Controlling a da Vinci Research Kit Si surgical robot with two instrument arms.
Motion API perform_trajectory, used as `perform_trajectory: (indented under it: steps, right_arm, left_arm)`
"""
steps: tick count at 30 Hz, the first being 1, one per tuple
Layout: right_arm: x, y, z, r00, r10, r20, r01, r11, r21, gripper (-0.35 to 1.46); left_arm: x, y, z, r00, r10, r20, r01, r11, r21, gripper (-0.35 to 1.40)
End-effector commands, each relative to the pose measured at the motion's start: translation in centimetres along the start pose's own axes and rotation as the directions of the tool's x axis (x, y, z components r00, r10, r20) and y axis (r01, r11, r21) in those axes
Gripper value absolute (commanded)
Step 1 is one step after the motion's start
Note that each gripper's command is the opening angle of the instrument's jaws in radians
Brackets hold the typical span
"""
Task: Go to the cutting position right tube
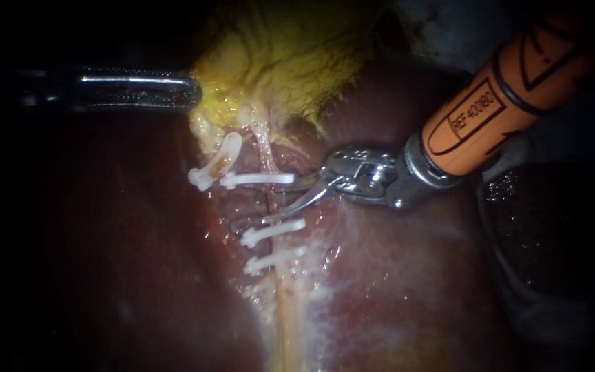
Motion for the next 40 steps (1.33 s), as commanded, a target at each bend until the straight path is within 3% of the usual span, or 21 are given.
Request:
perform_trajectory:
  steps: [1, 10, 18, 25, 40]
  right_arm:
    - [0.01, 0.01, 0.03, 1.0, -0.005, -0.005, 0.005, 1.0, 0.009, 1.21]
    - [0.12, -0.02, 0.31, 0.999, -0.026, -0.042, 0.031, 0.994, 0.105, 1.16]
    - [0.26, -0.28, 0.44, 0.996, -0.042, -0.08, 0.056, 0.981, 0.184, 1.08]
    - [0.42, -0.48, 0.46, 0.995, -0.04, -0.09, 0.057, 0.979, 0.194, 1.08]
    - [0.42, -0.43, 0.43, 0.993, -0.049, -0.106, 0.067, 0.984, 0.168, 1.08]
  left_arm:
    - [0.0, 0.0, 0.0, 1.0, 0.0, 0.0, 0.0, 1.0, 0.0, -0.35]
    - [0.0, 0.0, 0.0, 1.0, 0.0, 0.0, 0.0, 1.0, 0.0, -0.35]
    - [0.0, 0.0, -0.01, 1.0, 0.0, 0.0, 0.0, 1.0, 0.0, -0.35]
    - [0.01, 0.01, -0.02, 1.0, 0.0, 0.0, 0.0, 1.0, 0.001, -0.35]
    - [0.01, 0.01, -0.02, 1.0, 0.0, 0.0, 0.0, 1.0, 0.001, -0.35]
